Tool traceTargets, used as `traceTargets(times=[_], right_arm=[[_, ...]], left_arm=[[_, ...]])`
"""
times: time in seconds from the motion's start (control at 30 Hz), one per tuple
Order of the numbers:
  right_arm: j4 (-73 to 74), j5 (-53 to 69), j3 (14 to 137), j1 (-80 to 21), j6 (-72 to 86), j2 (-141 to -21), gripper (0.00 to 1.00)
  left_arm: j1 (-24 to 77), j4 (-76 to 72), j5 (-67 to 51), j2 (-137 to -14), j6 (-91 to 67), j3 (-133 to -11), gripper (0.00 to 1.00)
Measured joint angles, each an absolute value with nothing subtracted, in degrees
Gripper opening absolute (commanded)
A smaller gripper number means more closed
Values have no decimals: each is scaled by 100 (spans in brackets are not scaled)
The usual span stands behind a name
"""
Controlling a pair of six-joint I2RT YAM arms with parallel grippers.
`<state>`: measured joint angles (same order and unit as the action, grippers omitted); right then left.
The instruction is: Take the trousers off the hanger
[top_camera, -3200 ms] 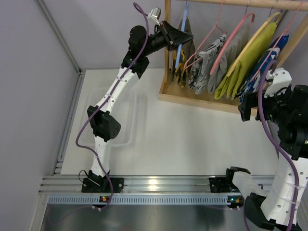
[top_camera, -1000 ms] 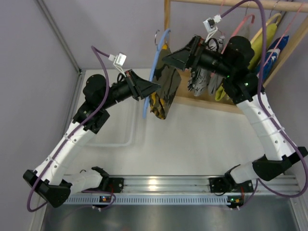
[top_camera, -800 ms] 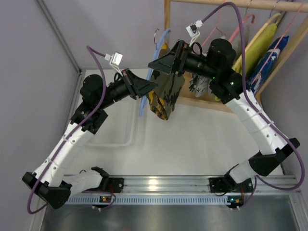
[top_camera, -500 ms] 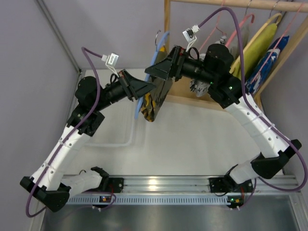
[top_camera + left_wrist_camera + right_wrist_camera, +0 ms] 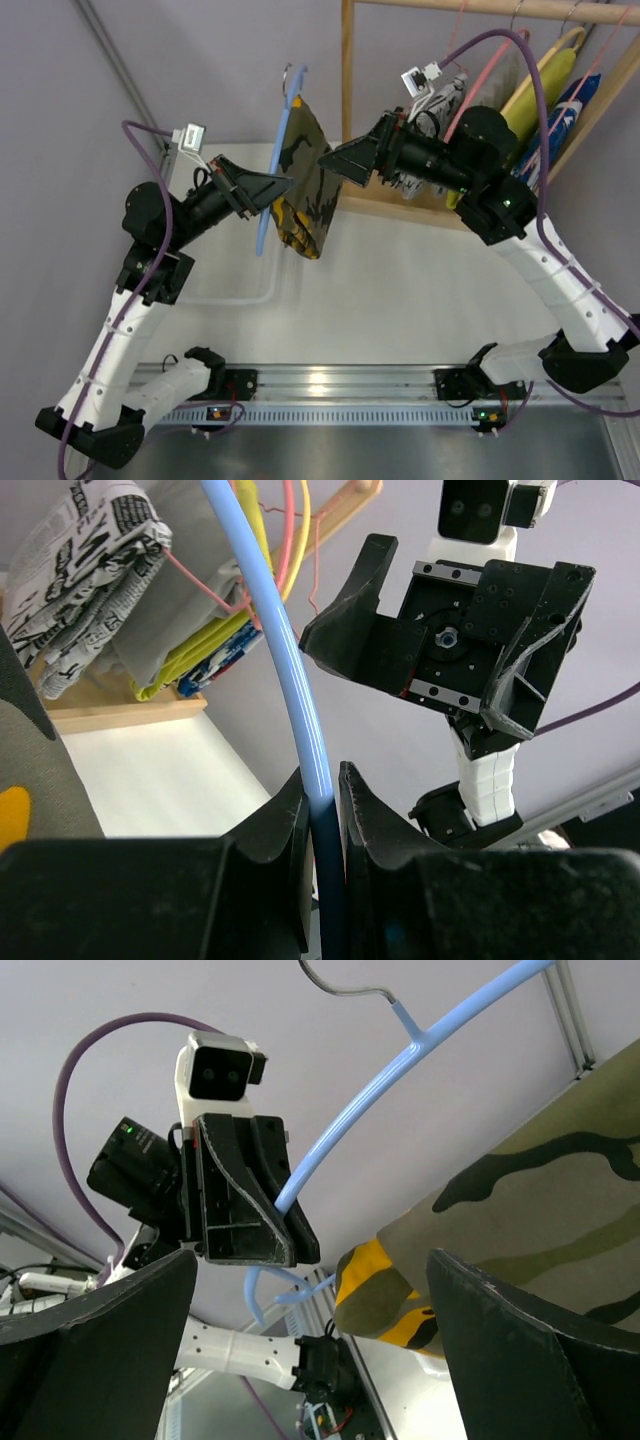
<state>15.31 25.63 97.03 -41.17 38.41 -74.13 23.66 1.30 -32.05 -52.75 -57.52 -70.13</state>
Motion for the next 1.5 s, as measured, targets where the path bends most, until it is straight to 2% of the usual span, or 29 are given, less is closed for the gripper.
traceTargets(times=[0.5, 0.63, 0.73, 0.77, 0.93, 1.2, 1.23, 1.27, 1.3, 1.37, 1.4, 1.5], right_arm=[[1129, 2622, 11098, -4418, 4576, -9452, 99], [768, 2711, 11367, -4458, 4812, -9758, 93], [521, 2759, 11524, -4460, 4974, -9948, 81], [471, 2779, 11570, -4464, 5033, -10003, 75], [213, 2919, 11712, -4501, 5304, -10200, 65], [43, 3061, 11712, -4499, 5616, -10374, 37], [19, 3100, 11712, -4499, 5660, -10407, 31], [-14, 3120, 11712, -4499, 5677, -10438, 16], [-36, 3135, 11712, -4499, 5695, -10462, 10], [-40, 3159, 11712, -4497, 6055, -10499, 0], [-23, 3175, 11712, -4497, 6160, -10510, 0], [-43, 3291, 11712, -4477, 6283, -10521, 0]], left_arm=[[1791, 5, -3015, -5129, -6222, -6724, 0], [1791, -8, -3039, -5098, -6276, -6724, 0], [1793, -8, -3055, -5100, -6335, -6718, 0], [1793, -8, -3061, -5100, -6348, -6707, 0], [1793, -172, -3059, -5105, -6445, -6549, 0], [1815, -510, -3037, -5131, -6488, -6425, 0], [1828, -539, -3041, -5144, -6471, -6420, 0], [1848, -580, -3037, -5157, -6460, -6412, 0], [1859, -622, -3030, -5166, -6434, -6392, 0], [1859, -687, -3048, -5164, -6305, -6283, 0], [1859, -711, -3061, -5164, -6224, -6222, 0], [1874, -812, -3081, -5168, -5725, -6080, 27]])
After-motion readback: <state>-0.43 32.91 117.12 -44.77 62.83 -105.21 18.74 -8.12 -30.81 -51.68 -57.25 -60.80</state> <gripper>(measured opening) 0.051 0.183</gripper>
